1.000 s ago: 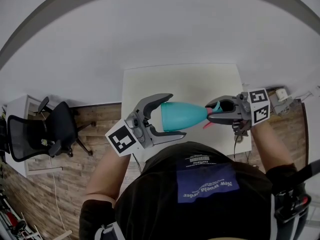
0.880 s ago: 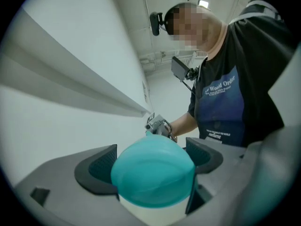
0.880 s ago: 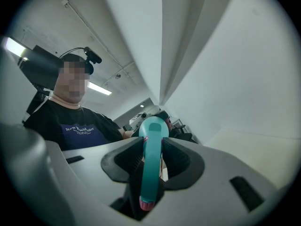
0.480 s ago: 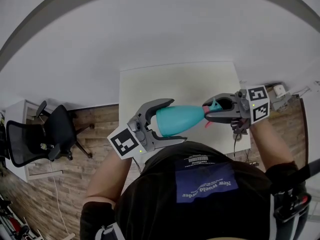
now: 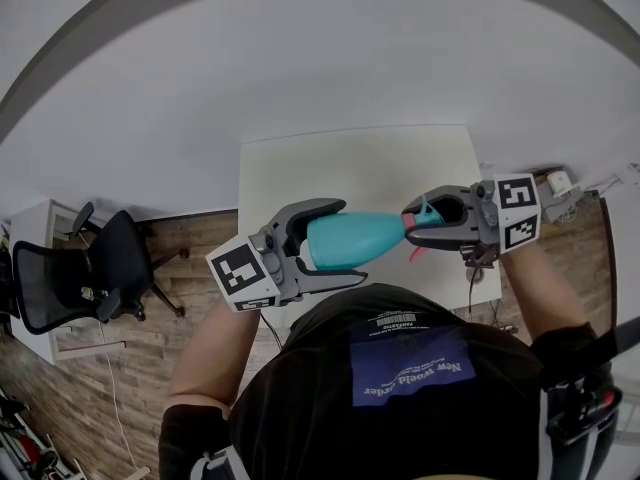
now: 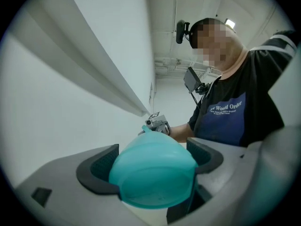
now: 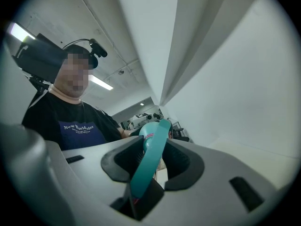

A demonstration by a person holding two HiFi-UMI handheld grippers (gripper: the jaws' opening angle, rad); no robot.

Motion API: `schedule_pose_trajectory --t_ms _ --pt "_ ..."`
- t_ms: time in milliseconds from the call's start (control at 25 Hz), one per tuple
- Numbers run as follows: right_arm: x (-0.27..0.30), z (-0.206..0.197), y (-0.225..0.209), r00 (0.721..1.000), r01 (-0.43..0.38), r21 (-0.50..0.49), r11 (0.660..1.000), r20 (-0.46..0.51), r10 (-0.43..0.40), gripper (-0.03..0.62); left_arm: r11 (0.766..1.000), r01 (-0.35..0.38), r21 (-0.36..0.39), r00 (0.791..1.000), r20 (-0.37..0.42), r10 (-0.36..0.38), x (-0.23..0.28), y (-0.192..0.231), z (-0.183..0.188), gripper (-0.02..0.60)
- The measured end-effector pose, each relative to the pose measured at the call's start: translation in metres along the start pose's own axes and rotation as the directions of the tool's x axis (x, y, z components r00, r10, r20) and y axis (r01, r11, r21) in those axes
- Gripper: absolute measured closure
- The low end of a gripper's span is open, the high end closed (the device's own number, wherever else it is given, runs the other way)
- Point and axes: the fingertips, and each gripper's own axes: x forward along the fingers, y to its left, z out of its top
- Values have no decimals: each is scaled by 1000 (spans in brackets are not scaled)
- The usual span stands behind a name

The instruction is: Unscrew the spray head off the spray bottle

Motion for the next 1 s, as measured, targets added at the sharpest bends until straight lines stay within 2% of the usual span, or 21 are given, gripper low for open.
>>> schedule_pose_trajectory --t_ms 880,1000 --pt "3 -6 -3 997 47 -120 992 -54 -54 470 994 22 -110 999 -41 -27 0 7 -7 127" --pt "4 -6 -2 997 50 -149 988 -56 -59 470 987 33 -157 999 -26 -38 -1 8 -10 127"
